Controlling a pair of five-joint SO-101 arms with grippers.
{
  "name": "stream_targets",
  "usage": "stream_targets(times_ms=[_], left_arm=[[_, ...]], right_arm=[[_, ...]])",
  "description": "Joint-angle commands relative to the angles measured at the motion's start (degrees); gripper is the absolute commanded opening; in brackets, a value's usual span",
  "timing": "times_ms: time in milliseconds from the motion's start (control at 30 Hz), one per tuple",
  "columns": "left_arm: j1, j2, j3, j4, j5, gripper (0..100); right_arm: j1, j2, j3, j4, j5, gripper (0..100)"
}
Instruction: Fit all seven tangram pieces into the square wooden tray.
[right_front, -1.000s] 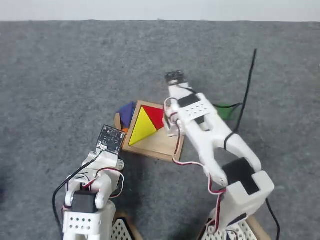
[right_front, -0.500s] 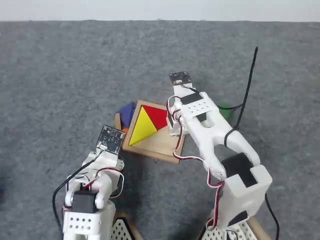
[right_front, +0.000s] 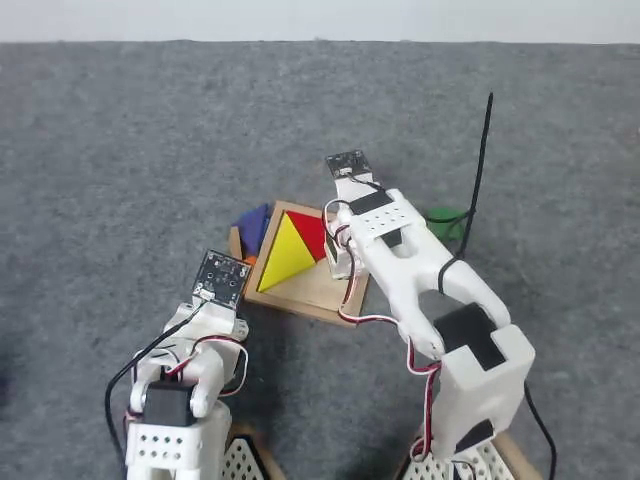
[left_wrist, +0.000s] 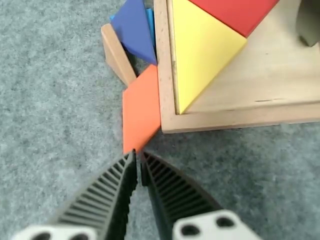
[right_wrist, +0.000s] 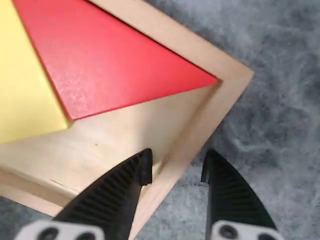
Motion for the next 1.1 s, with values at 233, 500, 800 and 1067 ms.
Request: stream_targets(times_ms=[233, 500, 800, 1067], left_arm=[[-0.2, -1.0, -0.7, 0.2, 0.4, 2], [-0.2, -1.0, -0.7, 0.2, 0.4, 2], [-0.2, -1.0, -0.7, 0.2, 0.4, 2], [-0.2, -1.0, -0.7, 0.2, 0.4, 2]], right_arm=[[10.0, -0.1, -3.1, -0.6, 4.7, 4.8], [18.4, 2.3, -13.7, 4.5, 14.2, 4.7], [14.5, -2.1, -13.5, 3.8, 16.8, 12.1], [11.6, -14.8, -3.4, 2.2, 16.4, 25.3]])
